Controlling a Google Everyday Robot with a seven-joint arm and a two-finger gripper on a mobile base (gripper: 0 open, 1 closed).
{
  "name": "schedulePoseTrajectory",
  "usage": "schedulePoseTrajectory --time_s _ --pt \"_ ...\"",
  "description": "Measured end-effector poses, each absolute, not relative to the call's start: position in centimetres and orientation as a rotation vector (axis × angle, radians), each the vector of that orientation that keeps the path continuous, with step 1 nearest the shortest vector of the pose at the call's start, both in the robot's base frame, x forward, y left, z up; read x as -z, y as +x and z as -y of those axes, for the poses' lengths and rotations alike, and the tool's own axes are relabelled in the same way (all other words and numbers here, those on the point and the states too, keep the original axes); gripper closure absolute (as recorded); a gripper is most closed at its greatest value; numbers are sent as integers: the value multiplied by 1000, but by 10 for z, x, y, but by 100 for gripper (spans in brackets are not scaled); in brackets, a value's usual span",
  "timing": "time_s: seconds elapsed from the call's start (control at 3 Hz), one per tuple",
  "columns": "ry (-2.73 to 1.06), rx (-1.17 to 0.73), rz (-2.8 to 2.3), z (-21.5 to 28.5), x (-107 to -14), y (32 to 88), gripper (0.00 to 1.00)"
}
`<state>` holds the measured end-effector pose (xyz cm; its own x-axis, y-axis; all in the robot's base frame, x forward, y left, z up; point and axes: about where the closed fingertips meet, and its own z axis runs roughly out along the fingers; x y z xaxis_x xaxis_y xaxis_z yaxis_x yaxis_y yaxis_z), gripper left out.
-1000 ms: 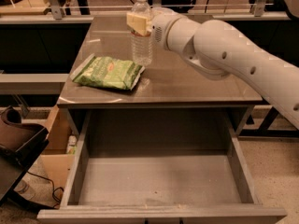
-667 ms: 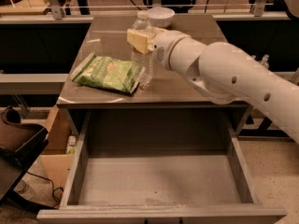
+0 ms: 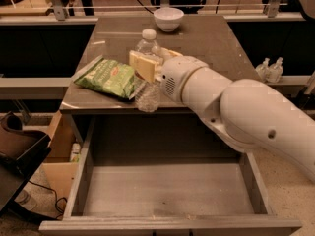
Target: Place water bottle into top drawer
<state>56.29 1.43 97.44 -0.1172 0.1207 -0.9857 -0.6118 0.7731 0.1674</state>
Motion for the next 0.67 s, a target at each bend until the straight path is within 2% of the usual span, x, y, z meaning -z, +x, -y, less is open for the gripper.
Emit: schedulePoseTrajectory --time_s 0.67 --pt "-313 -481 -1554 92 -964 528 100"
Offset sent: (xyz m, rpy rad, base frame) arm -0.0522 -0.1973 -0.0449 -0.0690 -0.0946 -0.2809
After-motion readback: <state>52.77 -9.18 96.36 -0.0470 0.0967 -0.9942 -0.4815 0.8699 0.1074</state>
